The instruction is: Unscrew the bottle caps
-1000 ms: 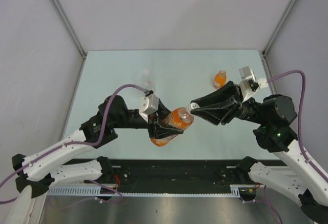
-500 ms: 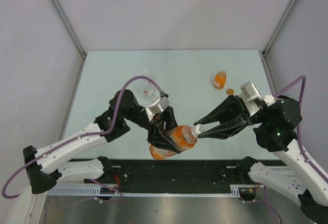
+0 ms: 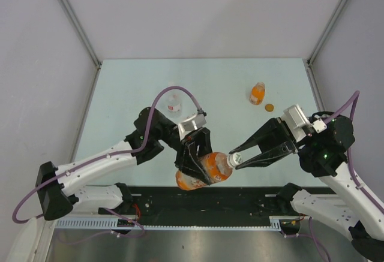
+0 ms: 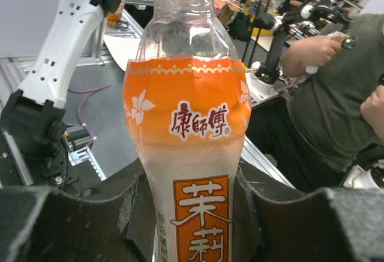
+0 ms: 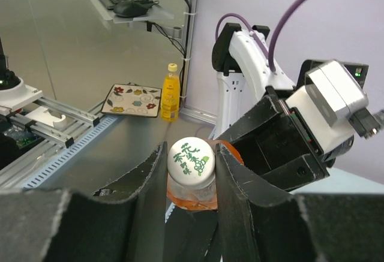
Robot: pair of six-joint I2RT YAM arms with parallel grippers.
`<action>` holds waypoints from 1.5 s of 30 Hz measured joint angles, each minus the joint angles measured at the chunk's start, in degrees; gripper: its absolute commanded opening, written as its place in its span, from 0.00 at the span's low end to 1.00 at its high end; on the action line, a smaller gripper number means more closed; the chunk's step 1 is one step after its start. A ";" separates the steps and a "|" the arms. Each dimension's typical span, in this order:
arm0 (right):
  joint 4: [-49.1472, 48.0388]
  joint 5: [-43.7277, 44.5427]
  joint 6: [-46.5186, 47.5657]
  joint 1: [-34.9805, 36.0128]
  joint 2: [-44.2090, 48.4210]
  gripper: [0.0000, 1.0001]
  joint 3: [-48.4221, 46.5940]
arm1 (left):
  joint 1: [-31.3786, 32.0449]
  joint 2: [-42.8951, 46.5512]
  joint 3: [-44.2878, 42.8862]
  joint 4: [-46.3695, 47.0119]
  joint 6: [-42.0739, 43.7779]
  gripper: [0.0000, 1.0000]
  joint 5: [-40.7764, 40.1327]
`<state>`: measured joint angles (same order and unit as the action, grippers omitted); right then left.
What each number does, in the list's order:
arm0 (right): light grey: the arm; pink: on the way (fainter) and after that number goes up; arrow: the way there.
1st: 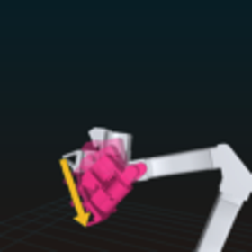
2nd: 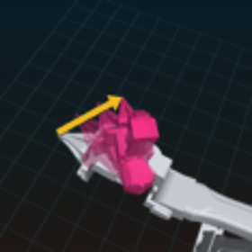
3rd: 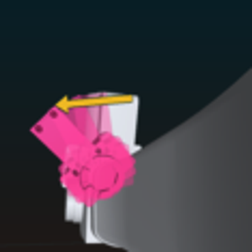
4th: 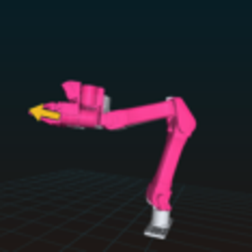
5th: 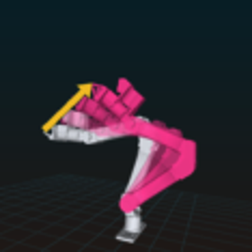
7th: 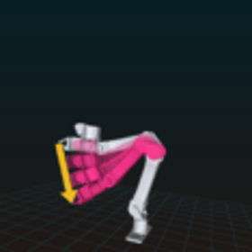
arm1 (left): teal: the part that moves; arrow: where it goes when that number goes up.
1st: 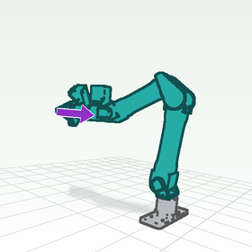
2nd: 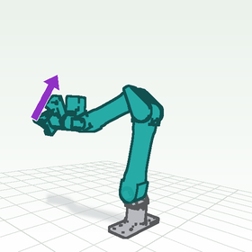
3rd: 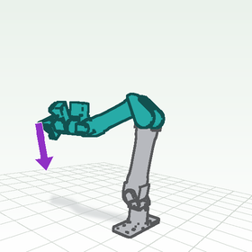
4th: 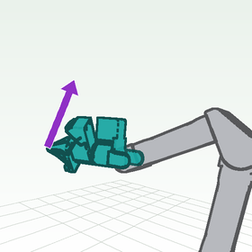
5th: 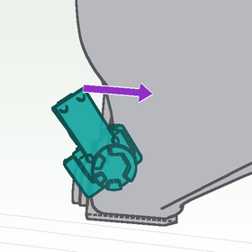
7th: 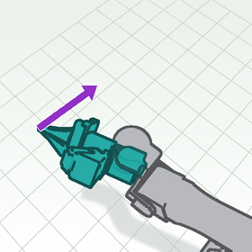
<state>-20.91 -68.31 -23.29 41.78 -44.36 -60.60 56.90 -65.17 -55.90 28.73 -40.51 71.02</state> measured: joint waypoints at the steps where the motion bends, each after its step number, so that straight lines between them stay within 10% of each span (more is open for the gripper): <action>1: -0.26 -0.35 0.02 0.04 0.00 0.00 0.00 | 0.04 -0.48 0.35 2.27 -1.66 0.00 0.42; 12: -1.22 -1.95 1.20 0.63 0.07 0.00 -0.28 | 0.13 -3.74 0.85 13.57 -11.08 0.00 3.78; 22: 4.59 -1.33 2.38 -3.45 1.62 0.53 -0.28 | 0.02 -0.70 -3.65 -12.35 10.34 0.00 -1.38; 32: 14.05 2.49 2.51 -6.75 1.53 0.67 -0.28 | -0.57 3.65 -6.36 -21.07 22.32 0.00 -10.23; 45: 28.44 22.75 7.56 -7.78 1.51 0.75 -1.70 | -0.63 8.46 -3.67 -26.73 30.56 0.01 -41.07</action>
<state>7.53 -45.56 -15.73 34.00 -42.85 -62.30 56.27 -56.71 -59.57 2.00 -9.96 29.95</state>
